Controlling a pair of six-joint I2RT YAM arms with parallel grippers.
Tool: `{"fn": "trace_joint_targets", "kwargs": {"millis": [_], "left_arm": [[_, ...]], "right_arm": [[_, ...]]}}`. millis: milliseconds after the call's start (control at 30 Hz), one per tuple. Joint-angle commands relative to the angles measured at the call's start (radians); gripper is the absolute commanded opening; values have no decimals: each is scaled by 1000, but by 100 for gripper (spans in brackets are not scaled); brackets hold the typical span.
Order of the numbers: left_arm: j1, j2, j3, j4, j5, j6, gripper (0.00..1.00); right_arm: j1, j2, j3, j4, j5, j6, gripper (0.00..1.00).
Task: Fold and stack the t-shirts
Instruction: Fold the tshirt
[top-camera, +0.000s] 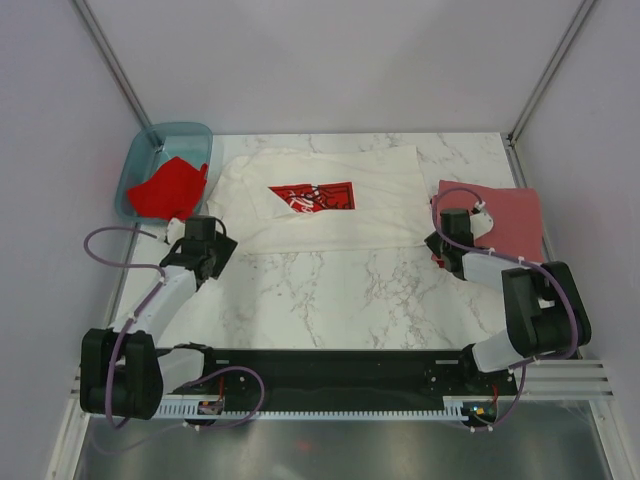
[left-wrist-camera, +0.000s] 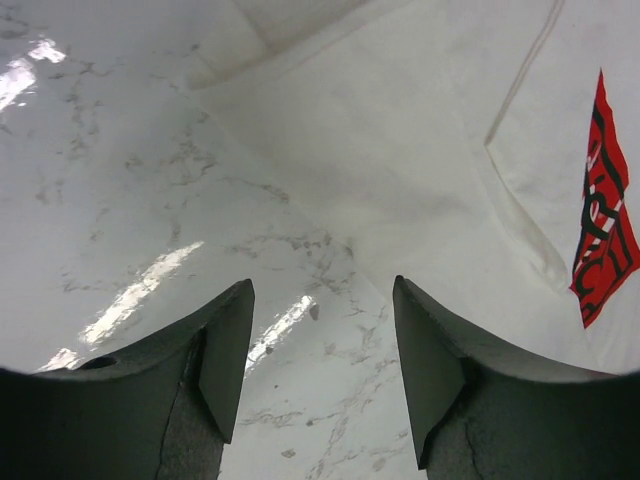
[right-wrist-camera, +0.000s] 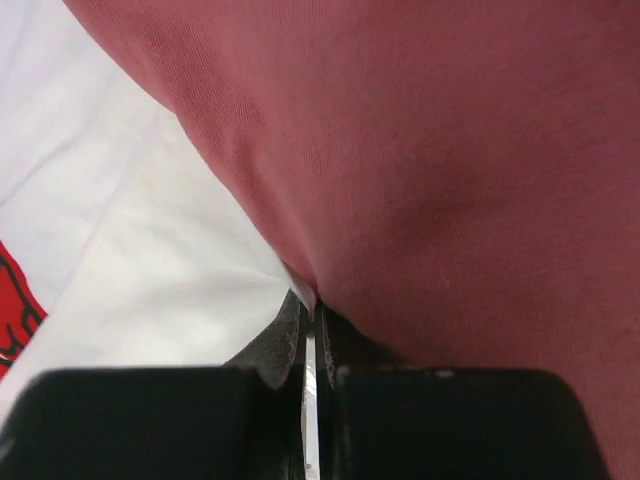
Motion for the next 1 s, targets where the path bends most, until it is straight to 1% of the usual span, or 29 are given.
{"fn": "trace_joint_targets", "kwargs": {"millis": [0,133,300,400,433,467,533,567,700,733,800,833,900,933,967], "left_arm": [[32,-53,-49,14,-82,-90,65],[39,-83,-81,23,-106,-101,63],[46,-43,-75,29,-128,-99,63],[64,-9,-78,76,-117,-86,62],[67,-4,-93,137,-110,-80,63],[67,17,-101,176,-102,-60,65],[69,51,-112,237,-79,-64,66],[69,92,-104,257,-79,-70,66],[70,204,-52,281,-74,-69,64],[72,219,-37,281,-71,-70,60],[85,259,-29,279,-54,-84,56],[95,267,-32,279,-45,-89,47],[108,272,-35,259,-39,-104,40],[140,267,-35,253,-37,-106,30],[147,263,-37,250,-36,-104,23]], "right_arm": [[-22,-64,0,-2,61,24,0],[-23,-87,-17,-1,58,39,0],[-26,-73,-13,-7,38,44,0],[-28,-81,-16,-5,32,44,0],[-29,-79,-16,-7,29,44,0],[-28,-81,-16,-5,26,42,0],[-29,-78,-16,4,18,37,0],[-29,-75,-17,7,13,37,0],[-28,-64,-17,11,-1,37,0],[-29,-65,-17,11,1,37,0],[-29,-71,-19,11,6,37,0],[-28,-76,-20,11,4,37,0],[-28,-85,-25,11,6,39,0],[-28,-90,-27,11,10,39,0],[-28,-93,-28,11,10,40,0]]}}
